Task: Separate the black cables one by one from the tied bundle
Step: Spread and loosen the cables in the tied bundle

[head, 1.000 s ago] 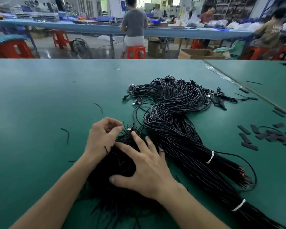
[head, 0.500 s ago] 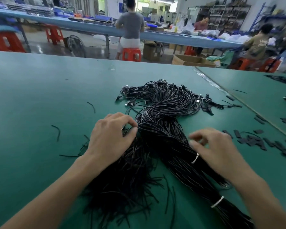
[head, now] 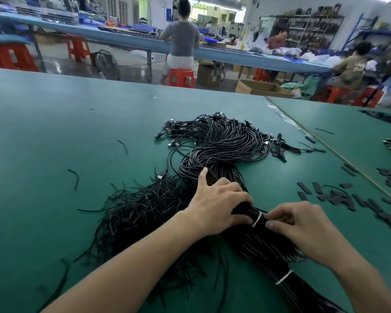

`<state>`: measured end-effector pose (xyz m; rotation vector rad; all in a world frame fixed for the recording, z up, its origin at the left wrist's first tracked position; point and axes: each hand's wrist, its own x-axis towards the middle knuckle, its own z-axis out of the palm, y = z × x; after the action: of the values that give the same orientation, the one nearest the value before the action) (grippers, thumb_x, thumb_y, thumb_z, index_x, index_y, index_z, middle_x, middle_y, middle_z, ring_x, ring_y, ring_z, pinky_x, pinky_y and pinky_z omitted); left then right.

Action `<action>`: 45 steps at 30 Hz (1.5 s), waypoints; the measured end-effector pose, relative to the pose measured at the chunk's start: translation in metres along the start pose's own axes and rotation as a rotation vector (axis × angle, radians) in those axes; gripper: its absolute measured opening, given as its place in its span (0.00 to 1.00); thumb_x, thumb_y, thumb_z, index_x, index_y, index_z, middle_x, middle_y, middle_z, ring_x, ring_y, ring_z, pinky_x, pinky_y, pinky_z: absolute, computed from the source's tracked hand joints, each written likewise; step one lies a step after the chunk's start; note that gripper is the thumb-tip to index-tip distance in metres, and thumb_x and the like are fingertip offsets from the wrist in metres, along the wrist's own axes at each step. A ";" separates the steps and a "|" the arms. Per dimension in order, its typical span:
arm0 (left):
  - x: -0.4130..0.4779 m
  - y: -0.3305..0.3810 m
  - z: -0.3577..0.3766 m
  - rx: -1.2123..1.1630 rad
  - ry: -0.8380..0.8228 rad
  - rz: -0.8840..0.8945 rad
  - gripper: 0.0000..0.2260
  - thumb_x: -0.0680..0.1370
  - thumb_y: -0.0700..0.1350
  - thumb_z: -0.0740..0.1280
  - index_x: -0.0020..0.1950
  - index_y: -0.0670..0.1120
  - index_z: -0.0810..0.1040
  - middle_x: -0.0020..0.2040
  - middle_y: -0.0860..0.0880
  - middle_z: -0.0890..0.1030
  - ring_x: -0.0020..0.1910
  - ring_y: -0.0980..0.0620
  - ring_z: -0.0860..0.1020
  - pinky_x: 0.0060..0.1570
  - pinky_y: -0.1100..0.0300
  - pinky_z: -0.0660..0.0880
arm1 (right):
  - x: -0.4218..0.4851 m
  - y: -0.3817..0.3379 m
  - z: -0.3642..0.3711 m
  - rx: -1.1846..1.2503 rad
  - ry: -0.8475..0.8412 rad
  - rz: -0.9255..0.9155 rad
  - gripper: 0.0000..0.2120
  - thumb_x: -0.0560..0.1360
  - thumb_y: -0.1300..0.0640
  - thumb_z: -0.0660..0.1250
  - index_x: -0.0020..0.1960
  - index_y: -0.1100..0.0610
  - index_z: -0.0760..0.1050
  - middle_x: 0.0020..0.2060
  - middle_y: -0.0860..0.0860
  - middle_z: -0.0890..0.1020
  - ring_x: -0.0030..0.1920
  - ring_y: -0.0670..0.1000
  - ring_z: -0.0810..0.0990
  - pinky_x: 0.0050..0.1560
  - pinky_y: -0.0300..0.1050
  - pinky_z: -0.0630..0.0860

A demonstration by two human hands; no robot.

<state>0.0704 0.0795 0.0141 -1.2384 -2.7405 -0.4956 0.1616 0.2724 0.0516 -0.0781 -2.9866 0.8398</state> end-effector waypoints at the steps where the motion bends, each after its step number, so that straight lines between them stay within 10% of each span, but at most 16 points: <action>1: 0.000 0.000 0.001 0.006 0.015 -0.004 0.20 0.76 0.67 0.63 0.66 0.63 0.73 0.61 0.60 0.75 0.68 0.54 0.68 0.70 0.27 0.39 | 0.000 0.000 0.000 -0.012 0.000 -0.004 0.05 0.71 0.58 0.77 0.42 0.48 0.85 0.32 0.39 0.84 0.37 0.36 0.81 0.38 0.26 0.72; 16: 0.000 -0.034 -0.010 -0.156 0.061 0.064 0.18 0.73 0.62 0.72 0.59 0.56 0.80 0.56 0.57 0.78 0.57 0.56 0.71 0.61 0.56 0.68 | 0.002 0.005 0.004 -0.063 -0.146 0.022 0.08 0.76 0.50 0.70 0.39 0.49 0.77 0.31 0.48 0.79 0.31 0.39 0.75 0.35 0.36 0.73; 20: -0.003 -0.041 -0.018 -0.276 0.097 0.022 0.09 0.75 0.55 0.73 0.54 0.55 0.84 0.52 0.57 0.78 0.54 0.55 0.72 0.58 0.52 0.72 | 0.011 -0.007 0.010 -0.049 0.106 -0.092 0.01 0.78 0.50 0.68 0.49 0.45 0.78 0.45 0.39 0.79 0.46 0.38 0.77 0.51 0.42 0.76; 23: -0.004 -0.039 -0.017 -0.199 0.137 0.017 0.08 0.75 0.56 0.73 0.52 0.57 0.83 0.50 0.58 0.79 0.51 0.57 0.72 0.55 0.53 0.72 | 0.021 -0.015 0.020 -0.035 0.014 -0.124 0.12 0.79 0.54 0.68 0.61 0.45 0.78 0.52 0.40 0.79 0.50 0.39 0.77 0.56 0.39 0.74; 27: -0.008 -0.042 -0.018 -0.212 0.099 -0.016 0.08 0.74 0.57 0.74 0.49 0.57 0.80 0.47 0.59 0.78 0.48 0.61 0.73 0.48 0.60 0.70 | 0.026 -0.011 0.026 0.035 -0.012 -0.094 0.06 0.77 0.51 0.69 0.53 0.43 0.81 0.45 0.41 0.81 0.46 0.38 0.78 0.49 0.30 0.71; 33: -0.011 -0.046 -0.016 -0.310 0.089 -0.063 0.10 0.70 0.60 0.76 0.46 0.59 0.80 0.45 0.61 0.78 0.47 0.63 0.76 0.47 0.61 0.73 | 0.057 0.004 0.025 -0.053 -0.124 0.196 0.17 0.80 0.47 0.65 0.67 0.50 0.75 0.61 0.51 0.79 0.63 0.52 0.76 0.65 0.48 0.71; 40: -0.009 -0.036 -0.007 -0.108 0.059 -0.090 0.29 0.70 0.72 0.66 0.68 0.65 0.68 0.46 0.61 0.70 0.49 0.58 0.70 0.51 0.54 0.69 | 0.071 -0.006 0.024 -0.235 -0.026 0.182 0.18 0.81 0.49 0.62 0.46 0.61 0.82 0.40 0.55 0.83 0.43 0.56 0.81 0.46 0.48 0.76; 45: -0.004 -0.033 -0.007 -0.048 0.003 -0.142 0.25 0.71 0.72 0.65 0.65 0.64 0.76 0.48 0.57 0.68 0.53 0.54 0.70 0.54 0.53 0.66 | 0.044 -0.058 -0.013 0.172 0.290 -0.049 0.19 0.78 0.54 0.66 0.30 0.58 0.74 0.18 0.44 0.67 0.20 0.43 0.63 0.26 0.38 0.61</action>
<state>0.0485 0.0540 0.0114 -1.0554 -2.8436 -0.5785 0.1164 0.2325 0.0938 -0.1100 -2.6274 0.9821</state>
